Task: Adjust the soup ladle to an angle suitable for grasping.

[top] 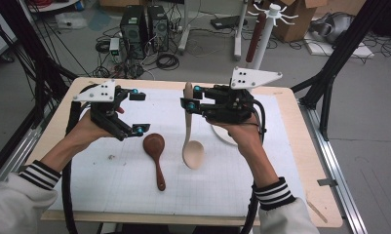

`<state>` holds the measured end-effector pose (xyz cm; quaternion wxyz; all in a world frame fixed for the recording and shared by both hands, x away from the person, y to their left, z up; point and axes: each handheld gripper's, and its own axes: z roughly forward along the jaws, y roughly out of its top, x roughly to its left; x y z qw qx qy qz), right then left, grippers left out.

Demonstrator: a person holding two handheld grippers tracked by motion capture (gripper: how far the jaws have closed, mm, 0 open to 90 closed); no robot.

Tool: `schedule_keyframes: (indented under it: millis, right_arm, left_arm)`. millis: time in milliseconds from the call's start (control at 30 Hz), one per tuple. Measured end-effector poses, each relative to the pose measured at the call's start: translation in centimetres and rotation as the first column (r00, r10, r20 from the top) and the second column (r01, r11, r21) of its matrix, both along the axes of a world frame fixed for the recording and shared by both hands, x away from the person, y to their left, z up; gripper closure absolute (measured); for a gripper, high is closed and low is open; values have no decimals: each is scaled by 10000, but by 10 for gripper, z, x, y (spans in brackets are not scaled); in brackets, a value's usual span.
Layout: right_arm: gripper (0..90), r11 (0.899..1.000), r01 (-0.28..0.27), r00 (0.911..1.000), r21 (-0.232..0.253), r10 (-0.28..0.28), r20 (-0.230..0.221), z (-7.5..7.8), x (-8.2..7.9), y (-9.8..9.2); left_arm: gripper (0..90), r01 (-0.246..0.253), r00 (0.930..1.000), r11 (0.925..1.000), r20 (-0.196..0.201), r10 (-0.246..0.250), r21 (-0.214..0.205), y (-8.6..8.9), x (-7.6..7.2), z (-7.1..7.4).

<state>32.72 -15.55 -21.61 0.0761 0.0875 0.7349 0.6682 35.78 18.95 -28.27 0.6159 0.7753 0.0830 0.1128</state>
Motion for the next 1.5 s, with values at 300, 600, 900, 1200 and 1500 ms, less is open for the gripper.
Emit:
schedule_keyframes:
  millis: [300, 600, 900, 1200, 1500]
  right_arm:
    - [683, 9988, 493, 9988, -46, -493, -37, 3, -4, -10]
    - [682, 9952, 974, 9951, 60, -973, -171, 4, -8, -21]
    - [682, 9890, 1481, 9887, 47, -1479, -257, 0, -10, -36]
    - [682, 9748, 2229, 9743, 48, -2226, -352, -2, -13, -58]
    - [682, 9569, 2904, 9563, 75, -2899, -396, -4, -16, -80]
  left_arm:
    - [17, -1026, 9947, 9946, 1, 1026, -169, 34, -5, -14]
    - [17, -1761, 9844, 9835, -30, 1761, -404, 60, -10, -28]
    - [17, -2405, 9706, 9675, -121, 2403, -786, 83, -13, -48]
    - [17, -3183, 9475, 9392, -116, 3196, -1288, 105, -27, -72]
    - [17, -3612, 9325, 9185, -534, 3573, -1610, 121, -35, -97]
